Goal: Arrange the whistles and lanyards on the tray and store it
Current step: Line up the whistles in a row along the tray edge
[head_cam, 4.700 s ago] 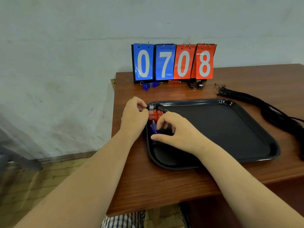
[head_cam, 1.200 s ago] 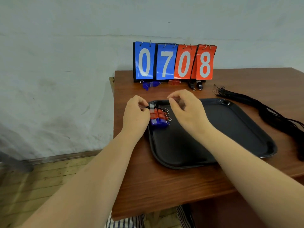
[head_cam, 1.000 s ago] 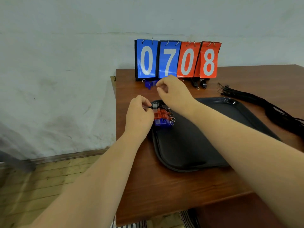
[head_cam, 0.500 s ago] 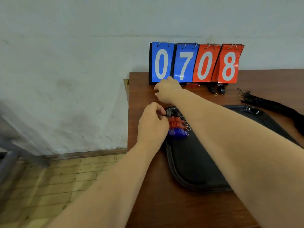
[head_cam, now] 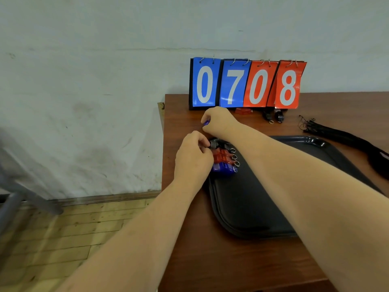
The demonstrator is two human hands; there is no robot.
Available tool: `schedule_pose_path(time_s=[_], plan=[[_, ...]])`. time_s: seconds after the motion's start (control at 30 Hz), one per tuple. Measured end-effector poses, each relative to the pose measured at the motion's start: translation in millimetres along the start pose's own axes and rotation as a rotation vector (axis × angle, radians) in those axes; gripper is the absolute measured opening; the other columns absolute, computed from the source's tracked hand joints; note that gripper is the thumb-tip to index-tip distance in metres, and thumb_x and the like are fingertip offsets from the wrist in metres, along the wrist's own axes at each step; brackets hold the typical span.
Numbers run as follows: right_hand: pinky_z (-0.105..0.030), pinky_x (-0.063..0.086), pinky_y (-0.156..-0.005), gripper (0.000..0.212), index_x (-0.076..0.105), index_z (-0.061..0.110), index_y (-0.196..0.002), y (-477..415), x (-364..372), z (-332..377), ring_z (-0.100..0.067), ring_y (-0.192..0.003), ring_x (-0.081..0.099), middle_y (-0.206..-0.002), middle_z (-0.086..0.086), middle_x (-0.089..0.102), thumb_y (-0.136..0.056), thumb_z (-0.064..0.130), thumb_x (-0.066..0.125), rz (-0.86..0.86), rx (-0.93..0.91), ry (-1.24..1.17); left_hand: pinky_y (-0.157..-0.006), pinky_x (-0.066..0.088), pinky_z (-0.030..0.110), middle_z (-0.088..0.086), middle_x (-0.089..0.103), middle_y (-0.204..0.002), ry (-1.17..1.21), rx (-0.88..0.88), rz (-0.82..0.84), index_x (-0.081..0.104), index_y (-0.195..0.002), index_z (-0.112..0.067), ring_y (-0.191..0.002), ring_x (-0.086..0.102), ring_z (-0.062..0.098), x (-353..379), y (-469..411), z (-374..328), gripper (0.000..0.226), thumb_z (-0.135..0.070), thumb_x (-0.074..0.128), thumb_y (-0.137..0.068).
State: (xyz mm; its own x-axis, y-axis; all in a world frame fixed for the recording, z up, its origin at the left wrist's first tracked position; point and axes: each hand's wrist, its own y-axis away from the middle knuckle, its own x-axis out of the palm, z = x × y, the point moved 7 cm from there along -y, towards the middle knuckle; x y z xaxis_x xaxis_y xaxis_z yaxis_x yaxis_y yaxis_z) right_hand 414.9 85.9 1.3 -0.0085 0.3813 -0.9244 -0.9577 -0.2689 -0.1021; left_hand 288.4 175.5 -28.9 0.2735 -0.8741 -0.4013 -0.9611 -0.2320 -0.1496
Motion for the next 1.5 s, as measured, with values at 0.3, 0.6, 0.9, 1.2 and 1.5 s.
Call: schedule_pose_path(time_s=[0.3,0.6,0.9,1.2,1.5], plan=[[-0.019,0.055,-0.069,0.038,0.062,0.020,-0.118,71.5,-39.7,-13.1,-0.009,-0.093,0.065,-0.106,0.003,0.066,-0.083,0.015,0.077,-0.067,0.113,-0.624,-0.073,0.054,0.026,-0.005,0.059,-0.099,-0.038,0.015,-0.011,0.056,-0.094,-0.024,-0.085,0.059,0.009,-1.4,-0.3,-2.3,0.020,-0.003,0.057,-0.090],[-0.024,0.041,-0.053,0.026,0.064,0.021,-0.116,174.5,-26.7,-70.2,-0.012,-0.066,0.051,-0.099,-0.006,0.061,-0.094,0.008,0.058,-0.110,0.384,-1.121,-0.067,0.050,0.026,-0.001,0.059,-0.103,-0.048,0.006,-0.016,0.056,-0.092,-0.024,-0.087,0.057,0.009,-2.4,2.6,-4.7,0.020,-0.004,0.053,-0.091],[-0.036,0.059,-0.086,0.035,0.065,0.010,-0.120,184.6,-25.5,-80.4,-0.021,-0.088,0.072,-0.111,-0.011,0.065,-0.087,0.004,0.071,-0.189,0.377,-1.285,-0.066,0.048,0.023,-0.001,0.061,-0.104,-0.046,-0.006,-0.026,0.056,-0.094,-0.022,-0.087,0.058,0.008,-1.0,3.5,-3.7,0.019,-0.003,0.055,-0.092],[-0.040,0.060,-0.085,0.026,0.068,0.009,-0.110,183.7,-32.9,-79.3,-0.019,-0.079,0.072,-0.095,-0.012,0.068,-0.085,0.007,0.073,-0.262,0.331,-1.275,-0.067,0.050,0.024,-0.003,0.060,-0.103,-0.037,-0.011,-0.029,0.056,-0.093,-0.022,-0.088,0.057,0.008,-1.2,4.5,-4.1,0.019,-0.003,0.055,-0.092],[-0.028,0.059,-0.067,0.020,0.069,0.008,-0.101,189.8,-30.9,-46.3,-0.019,-0.071,0.071,-0.083,-0.006,0.074,-0.083,0.013,0.076,0.019,0.109,-0.990,-0.068,0.051,0.023,-0.001,0.060,-0.106,-0.056,0.004,-0.037,0.057,-0.095,-0.020,-0.088,0.056,0.005,-2.8,5.7,-6.6,0.017,-0.004,0.055,-0.092]])
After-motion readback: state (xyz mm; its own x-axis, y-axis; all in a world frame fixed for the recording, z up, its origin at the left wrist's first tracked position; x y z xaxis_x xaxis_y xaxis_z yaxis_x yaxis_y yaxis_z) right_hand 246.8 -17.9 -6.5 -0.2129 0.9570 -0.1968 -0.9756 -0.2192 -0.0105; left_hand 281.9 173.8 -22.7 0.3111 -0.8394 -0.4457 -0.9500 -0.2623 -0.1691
